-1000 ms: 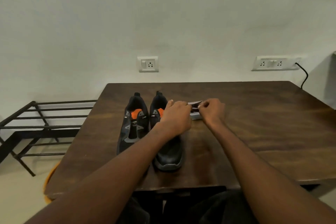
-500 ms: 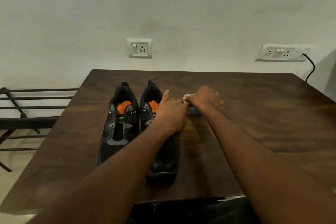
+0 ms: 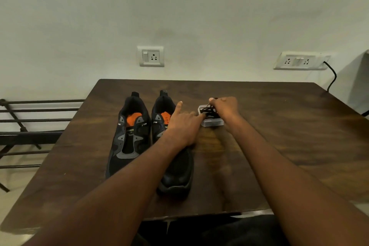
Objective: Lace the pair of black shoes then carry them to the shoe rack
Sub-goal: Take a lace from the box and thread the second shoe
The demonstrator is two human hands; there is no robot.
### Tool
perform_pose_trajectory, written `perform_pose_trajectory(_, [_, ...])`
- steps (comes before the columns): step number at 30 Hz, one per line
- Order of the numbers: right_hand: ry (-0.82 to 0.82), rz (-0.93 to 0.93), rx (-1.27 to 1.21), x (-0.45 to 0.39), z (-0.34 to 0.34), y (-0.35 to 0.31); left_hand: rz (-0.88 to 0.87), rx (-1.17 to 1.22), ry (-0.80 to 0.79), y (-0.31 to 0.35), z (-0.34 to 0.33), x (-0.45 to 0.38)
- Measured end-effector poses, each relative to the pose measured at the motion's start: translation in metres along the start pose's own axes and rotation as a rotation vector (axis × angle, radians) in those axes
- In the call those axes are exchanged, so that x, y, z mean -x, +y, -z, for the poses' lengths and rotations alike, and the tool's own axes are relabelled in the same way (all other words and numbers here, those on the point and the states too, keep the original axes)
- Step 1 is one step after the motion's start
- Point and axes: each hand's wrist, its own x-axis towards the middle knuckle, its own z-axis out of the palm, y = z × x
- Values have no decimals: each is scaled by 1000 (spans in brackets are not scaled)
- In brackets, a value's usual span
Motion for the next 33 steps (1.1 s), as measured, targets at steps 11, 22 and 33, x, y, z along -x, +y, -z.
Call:
perform_pose_trajectory(11, [-161, 23, -577, 36, 40, -1, 41, 114, 107, 7, 14, 2])
perform_pose_trajectory(22, [-295, 147, -1023, 76, 66, -46, 131, 246, 274, 0, 30, 24])
perform_pose_trajectory(33, [-665, 97, -1377, 140, 72, -62, 92, 1665, 56, 3, 93, 103])
